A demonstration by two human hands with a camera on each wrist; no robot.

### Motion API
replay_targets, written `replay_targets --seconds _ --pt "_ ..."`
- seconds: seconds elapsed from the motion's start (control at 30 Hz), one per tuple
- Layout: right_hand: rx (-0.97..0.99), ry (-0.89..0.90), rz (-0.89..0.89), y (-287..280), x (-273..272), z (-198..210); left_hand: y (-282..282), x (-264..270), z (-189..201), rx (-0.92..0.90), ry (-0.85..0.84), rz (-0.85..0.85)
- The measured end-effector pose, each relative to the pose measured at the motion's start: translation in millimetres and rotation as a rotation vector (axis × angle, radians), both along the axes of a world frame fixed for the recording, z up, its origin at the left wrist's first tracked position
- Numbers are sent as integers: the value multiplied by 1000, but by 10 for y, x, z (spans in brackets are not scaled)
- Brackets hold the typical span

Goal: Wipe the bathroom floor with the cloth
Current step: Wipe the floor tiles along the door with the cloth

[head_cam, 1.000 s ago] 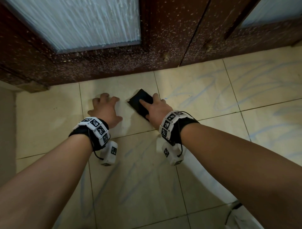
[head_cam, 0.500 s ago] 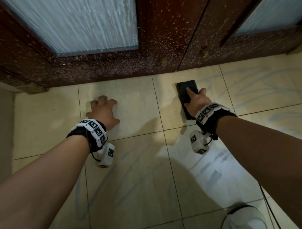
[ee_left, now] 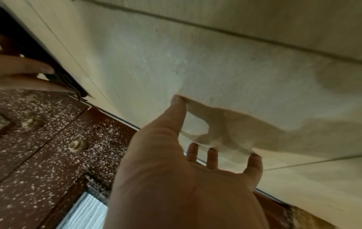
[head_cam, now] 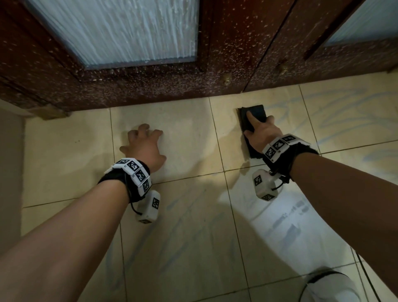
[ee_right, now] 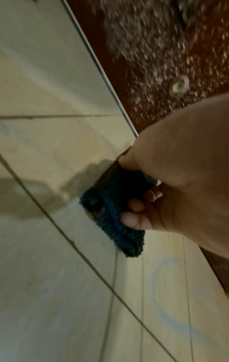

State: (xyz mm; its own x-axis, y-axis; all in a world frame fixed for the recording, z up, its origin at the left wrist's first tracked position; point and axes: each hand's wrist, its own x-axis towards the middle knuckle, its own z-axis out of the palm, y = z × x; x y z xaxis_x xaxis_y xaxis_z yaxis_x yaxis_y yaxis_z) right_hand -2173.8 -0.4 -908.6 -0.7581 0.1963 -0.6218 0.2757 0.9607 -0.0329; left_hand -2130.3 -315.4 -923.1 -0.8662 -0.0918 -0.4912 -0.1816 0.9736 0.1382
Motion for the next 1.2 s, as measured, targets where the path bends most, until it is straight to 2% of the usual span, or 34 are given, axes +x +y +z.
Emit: replay_targets --seconds 0.37,0.67,0.8,1.0,1.07,1.2 --pt "-167 -9 283 -1143 323 -122 3 -2 36 -4 0 -5" --pt "-178 39 273 -1076 308 -210 68 -25 47 -58 -20 -5" --pt "-174 32 216 -726 200 -165 138 -61 66 -119 -33 -6" --pt "-101 110 15 388 -31 -86 175 -94 91 -153 -58 -4" --pt "-45 74 -20 713 -66 -63 199 -106 96 -157 -73 3" --pt "11 40 -131 945 -123 -107 236 -116 101 -163 -89 10"
